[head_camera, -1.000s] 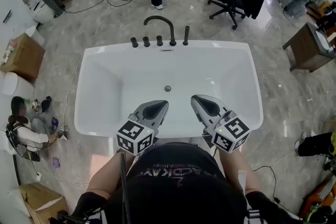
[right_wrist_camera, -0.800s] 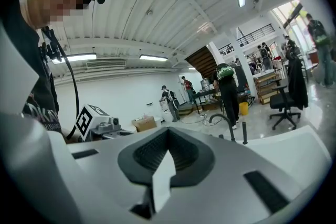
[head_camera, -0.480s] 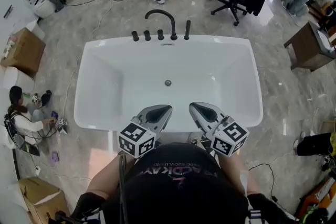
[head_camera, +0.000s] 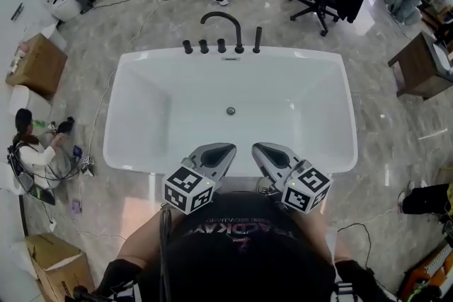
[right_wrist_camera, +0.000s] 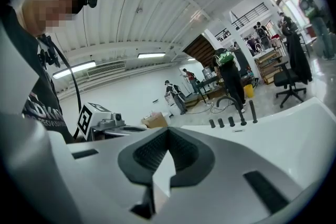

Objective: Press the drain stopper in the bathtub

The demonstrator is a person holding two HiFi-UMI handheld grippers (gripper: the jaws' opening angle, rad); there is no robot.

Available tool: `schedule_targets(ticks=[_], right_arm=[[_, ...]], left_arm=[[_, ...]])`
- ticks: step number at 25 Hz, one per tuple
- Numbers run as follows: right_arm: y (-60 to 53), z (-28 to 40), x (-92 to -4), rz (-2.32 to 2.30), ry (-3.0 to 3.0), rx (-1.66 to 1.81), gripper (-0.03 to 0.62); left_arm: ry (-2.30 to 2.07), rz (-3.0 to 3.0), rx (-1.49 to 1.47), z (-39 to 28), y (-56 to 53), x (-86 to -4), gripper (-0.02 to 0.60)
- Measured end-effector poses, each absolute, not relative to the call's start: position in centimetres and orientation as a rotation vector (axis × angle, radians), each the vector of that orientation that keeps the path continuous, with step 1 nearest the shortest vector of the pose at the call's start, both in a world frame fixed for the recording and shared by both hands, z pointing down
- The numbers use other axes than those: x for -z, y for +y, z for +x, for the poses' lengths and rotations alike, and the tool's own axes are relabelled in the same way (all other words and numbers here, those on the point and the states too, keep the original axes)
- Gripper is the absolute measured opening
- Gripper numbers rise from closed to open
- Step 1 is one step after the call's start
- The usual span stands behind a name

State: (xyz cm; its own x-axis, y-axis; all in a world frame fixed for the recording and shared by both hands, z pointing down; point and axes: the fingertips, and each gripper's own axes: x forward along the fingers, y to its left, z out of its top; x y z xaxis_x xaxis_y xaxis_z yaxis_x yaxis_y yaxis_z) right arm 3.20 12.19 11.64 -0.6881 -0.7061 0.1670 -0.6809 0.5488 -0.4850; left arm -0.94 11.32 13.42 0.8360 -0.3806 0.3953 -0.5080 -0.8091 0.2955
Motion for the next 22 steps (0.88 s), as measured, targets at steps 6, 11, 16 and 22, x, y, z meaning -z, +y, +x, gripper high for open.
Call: schedule_targets(ticks=[6,11,16,22], right_arm=[[12.4,2.5,-11.7,-1.191,2.755,0.813,0.015],[12.2,2.5,-11.8,-1.185,2.753,0.825,0.015],[11.9,2.4,-11.9,-1.182,2.754,0.827,0.015],[11.8,2.4,-12.2,-1.184,2.75,0.833,0.015]], left_arm=[[-0.659,2.585,-0.414,-1.2,11.1,-13.8,0.008],[-0.665,2.564,-0.389,-1.2,9.9,-13.5,0.008],[-0.651,2.56,-0.39,-1.0,9.9,-13.7,0.008],[-0.651,2.546,-0.391,-1.1,9.6,-14.0,0.008]])
